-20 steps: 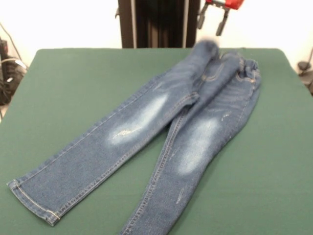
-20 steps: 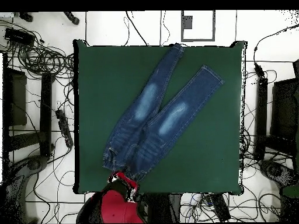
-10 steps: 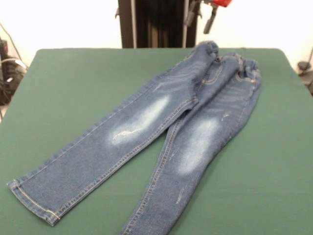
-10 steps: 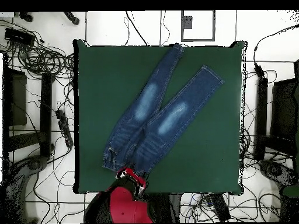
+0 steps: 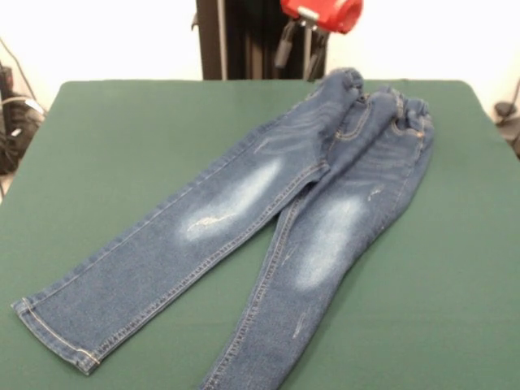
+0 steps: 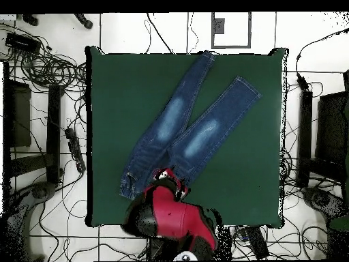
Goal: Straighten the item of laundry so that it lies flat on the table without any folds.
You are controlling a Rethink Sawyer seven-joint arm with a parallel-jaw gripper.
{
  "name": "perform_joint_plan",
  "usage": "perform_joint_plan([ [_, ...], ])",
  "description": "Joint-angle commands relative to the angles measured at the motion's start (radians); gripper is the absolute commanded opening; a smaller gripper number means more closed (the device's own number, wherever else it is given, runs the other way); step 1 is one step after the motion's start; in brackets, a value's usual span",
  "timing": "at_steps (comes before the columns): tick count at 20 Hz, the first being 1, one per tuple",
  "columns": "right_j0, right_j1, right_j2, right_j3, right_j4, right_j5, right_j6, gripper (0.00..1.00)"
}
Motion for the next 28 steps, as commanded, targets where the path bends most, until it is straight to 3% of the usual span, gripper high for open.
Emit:
perform_joint_plan([
  [1, -0.062, 0.095, 0.237, -0.225, -0.010, 0.167, -0.062, 1.00],
  [6, -0.093, 0.122, 0.290, -0.306, -0.010, 0.220, -0.064, 1.00],
  [18, -0.094, 0.187, 0.297, -0.521, -0.003, 0.393, -0.053, 1.00],
  [28, -0.167, 0.378, 0.330, -0.788, -0.045, 0.420, -0.123, 1.00],
])
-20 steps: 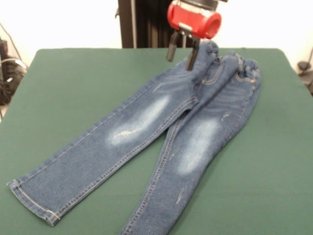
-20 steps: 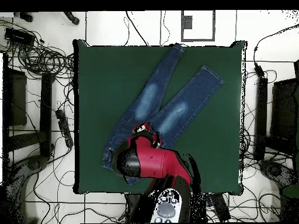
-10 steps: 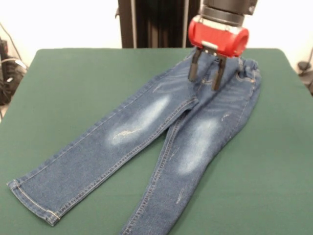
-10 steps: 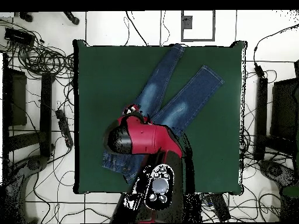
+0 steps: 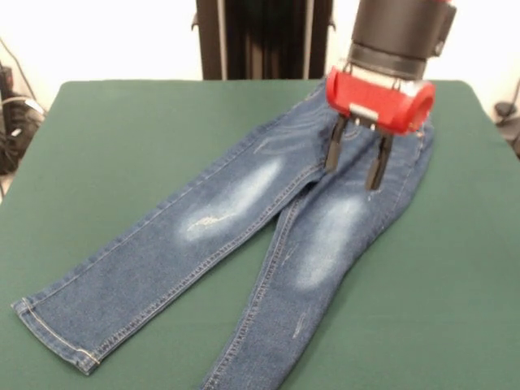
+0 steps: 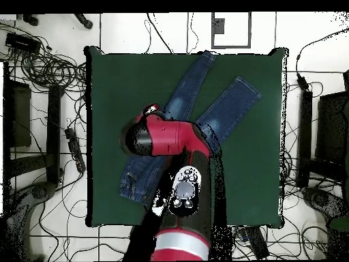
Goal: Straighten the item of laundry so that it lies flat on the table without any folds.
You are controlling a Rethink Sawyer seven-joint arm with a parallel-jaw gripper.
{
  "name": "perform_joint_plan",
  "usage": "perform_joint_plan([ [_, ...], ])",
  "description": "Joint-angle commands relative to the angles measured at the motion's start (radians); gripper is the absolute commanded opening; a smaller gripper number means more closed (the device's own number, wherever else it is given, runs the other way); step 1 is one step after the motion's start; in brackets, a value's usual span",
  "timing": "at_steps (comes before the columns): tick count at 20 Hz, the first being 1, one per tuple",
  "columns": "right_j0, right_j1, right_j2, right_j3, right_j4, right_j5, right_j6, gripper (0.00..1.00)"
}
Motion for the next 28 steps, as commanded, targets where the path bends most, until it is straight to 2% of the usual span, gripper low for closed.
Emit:
perform_joint_plan([
  [1, -0.070, 0.216, 0.153, -0.267, -0.050, 0.104, -0.134, 1.00],
  [6, -0.114, 0.293, 0.186, -0.365, -0.084, 0.092, -0.182, 1.00],
  [16, -0.155, 0.368, 0.217, -0.448, -0.151, 0.076, -0.177, 1.00],
  [24, -0.166, 0.387, 0.220, -0.470, -0.193, 0.091, -0.156, 1.00],
  [28, -0.154, 0.419, 0.189, -0.521, -0.218, 0.133, -0.171, 1.00],
])
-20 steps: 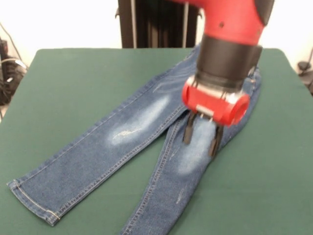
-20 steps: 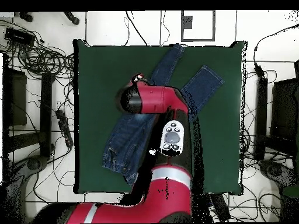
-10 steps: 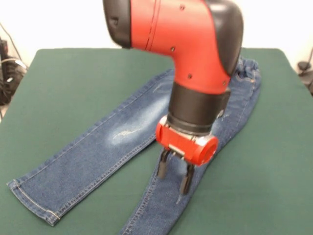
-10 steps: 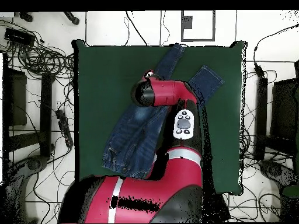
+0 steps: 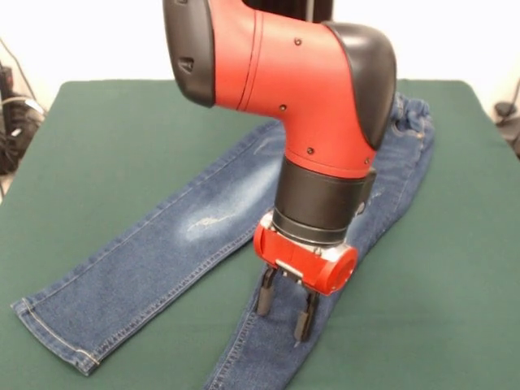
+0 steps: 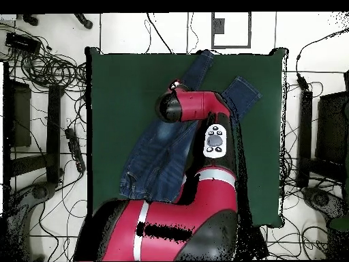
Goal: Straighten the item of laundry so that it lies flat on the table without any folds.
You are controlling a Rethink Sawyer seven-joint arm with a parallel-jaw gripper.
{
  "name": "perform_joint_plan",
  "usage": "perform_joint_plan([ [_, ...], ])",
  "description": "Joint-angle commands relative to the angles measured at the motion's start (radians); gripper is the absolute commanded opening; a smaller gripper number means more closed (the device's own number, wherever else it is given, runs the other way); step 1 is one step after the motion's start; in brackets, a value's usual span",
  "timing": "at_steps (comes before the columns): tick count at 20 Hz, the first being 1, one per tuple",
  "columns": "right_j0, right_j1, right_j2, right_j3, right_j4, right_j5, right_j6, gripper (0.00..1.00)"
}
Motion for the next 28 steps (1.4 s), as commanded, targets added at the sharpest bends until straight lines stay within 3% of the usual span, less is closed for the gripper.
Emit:
perform_joint_plan([
  [1, 0.011, 0.087, 0.091, -0.089, -0.073, 0.118, -0.168, 1.00],
  [4, 0.002, 0.083, 0.090, -0.084, -0.095, 0.124, -0.175, 1.00],
  [22, -0.195, -0.194, 0.141, 0.268, -0.261, 0.167, -0.374, 1.00],
  [28, -0.232, -0.217, 0.177, 0.279, -0.311, 0.168, -0.386, 1.00],
])
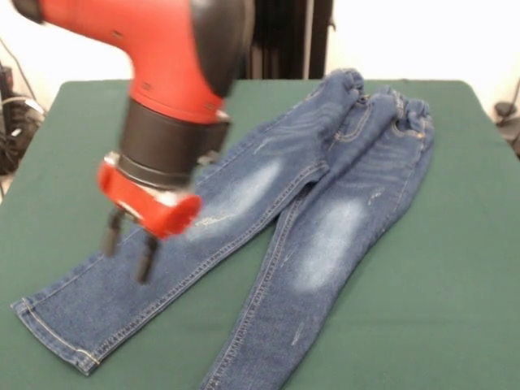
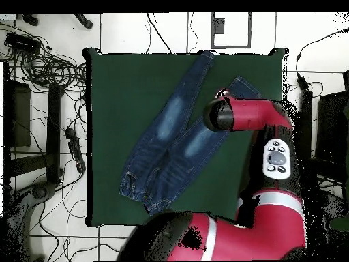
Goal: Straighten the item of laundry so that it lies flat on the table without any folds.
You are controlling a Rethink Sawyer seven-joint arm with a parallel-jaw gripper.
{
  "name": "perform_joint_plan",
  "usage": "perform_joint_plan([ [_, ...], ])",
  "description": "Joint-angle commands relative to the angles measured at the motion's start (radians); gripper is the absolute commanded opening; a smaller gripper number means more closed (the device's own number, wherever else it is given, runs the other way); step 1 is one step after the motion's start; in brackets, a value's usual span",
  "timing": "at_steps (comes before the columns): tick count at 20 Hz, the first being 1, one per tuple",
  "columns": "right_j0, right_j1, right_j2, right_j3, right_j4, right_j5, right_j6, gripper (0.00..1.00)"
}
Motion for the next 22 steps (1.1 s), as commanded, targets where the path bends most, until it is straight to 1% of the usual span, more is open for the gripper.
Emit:
perform_joint_plan([
  [1, -0.026, -0.057, 0.158, 0.175, -0.083, 0.086, -0.316, 1.00],
  [4, -0.026, -0.077, 0.191, 0.208, -0.060, 0.066, -0.256, 1.00],
  [7, -0.020, -0.086, 0.217, 0.215, -0.036, 0.071, -0.212, 1.00],
  [13, -0.035, -0.092, 0.278, 0.211, 0.006, 0.104, -0.181, 1.00],
  [17, -0.029, -0.087, 0.289, 0.211, 0.014, 0.102, -0.146, 1.00],
  [22, 0.002, -0.064, 0.263, 0.195, 0.008, 0.089, -0.089, 1.00],
])
